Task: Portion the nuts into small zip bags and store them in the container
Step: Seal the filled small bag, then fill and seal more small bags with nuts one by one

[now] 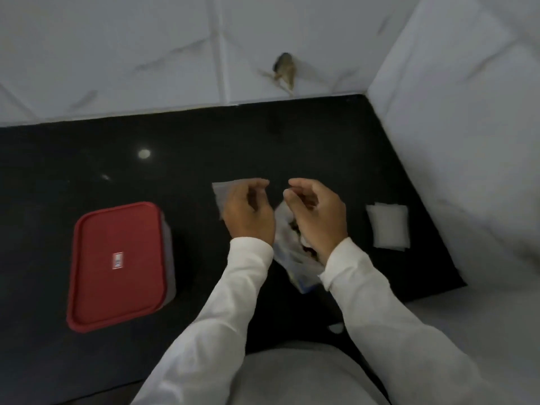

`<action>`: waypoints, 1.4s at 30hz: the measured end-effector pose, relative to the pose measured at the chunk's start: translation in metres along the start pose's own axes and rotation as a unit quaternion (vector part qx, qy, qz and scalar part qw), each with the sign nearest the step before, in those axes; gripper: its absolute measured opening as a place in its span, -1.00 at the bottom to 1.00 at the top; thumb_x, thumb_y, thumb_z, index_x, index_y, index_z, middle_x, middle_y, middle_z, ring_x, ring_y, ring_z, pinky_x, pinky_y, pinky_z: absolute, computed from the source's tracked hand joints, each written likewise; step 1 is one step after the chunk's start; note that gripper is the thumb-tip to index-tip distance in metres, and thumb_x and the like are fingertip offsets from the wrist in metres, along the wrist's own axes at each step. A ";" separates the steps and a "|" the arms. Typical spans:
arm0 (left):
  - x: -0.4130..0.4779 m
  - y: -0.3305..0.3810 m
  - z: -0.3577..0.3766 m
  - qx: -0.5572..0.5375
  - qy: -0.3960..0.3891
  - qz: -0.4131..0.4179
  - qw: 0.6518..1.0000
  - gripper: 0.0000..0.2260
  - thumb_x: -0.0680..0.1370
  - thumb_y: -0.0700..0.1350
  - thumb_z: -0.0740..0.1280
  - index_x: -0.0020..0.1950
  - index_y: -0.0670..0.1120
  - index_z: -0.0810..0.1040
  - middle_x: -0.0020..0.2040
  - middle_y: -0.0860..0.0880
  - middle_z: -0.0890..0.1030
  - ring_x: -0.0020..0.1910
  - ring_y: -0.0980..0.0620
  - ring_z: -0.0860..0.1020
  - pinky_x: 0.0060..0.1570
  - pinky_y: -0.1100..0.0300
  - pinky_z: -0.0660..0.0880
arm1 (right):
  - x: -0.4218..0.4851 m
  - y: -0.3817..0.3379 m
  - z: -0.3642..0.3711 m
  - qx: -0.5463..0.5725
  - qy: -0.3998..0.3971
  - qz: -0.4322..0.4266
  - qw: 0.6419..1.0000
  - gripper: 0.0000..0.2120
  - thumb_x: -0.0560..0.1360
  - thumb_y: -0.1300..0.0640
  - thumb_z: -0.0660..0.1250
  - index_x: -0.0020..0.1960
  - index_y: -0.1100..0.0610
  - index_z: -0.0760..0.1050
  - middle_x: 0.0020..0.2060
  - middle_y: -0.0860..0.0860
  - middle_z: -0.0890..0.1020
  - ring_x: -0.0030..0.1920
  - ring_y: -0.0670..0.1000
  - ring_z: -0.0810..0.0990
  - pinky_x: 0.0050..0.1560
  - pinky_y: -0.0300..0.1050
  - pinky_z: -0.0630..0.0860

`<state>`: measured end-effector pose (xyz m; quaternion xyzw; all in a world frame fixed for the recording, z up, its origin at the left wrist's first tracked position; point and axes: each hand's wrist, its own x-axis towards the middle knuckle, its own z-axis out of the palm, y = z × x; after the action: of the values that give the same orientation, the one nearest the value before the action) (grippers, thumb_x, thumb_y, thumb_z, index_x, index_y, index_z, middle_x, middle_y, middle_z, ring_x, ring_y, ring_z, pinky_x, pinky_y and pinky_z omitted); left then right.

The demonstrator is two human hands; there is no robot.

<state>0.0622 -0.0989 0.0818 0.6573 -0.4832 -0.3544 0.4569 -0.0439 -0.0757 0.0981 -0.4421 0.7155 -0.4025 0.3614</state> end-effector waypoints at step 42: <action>-0.102 0.057 0.196 0.027 -0.241 -0.098 0.965 -0.88 0.58 -0.14 0.33 0.10 0.00 0.57 0.02 0.03 0.64 -0.04 0.11 0.57 -0.05 0.35 0.47 | 0.012 0.152 -0.188 0.071 0.185 0.147 0.969 -0.85 0.52 0.00 0.38 0.00 0.05 0.63 -0.06 -0.03 0.68 -0.01 -0.01 0.63 0.08 0.03 0.60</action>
<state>-0.1623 -0.0584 0.0734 0.6088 -0.5217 -0.5320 0.2724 -0.2639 0.0052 0.0380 -0.2227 0.7966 -0.4698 0.3084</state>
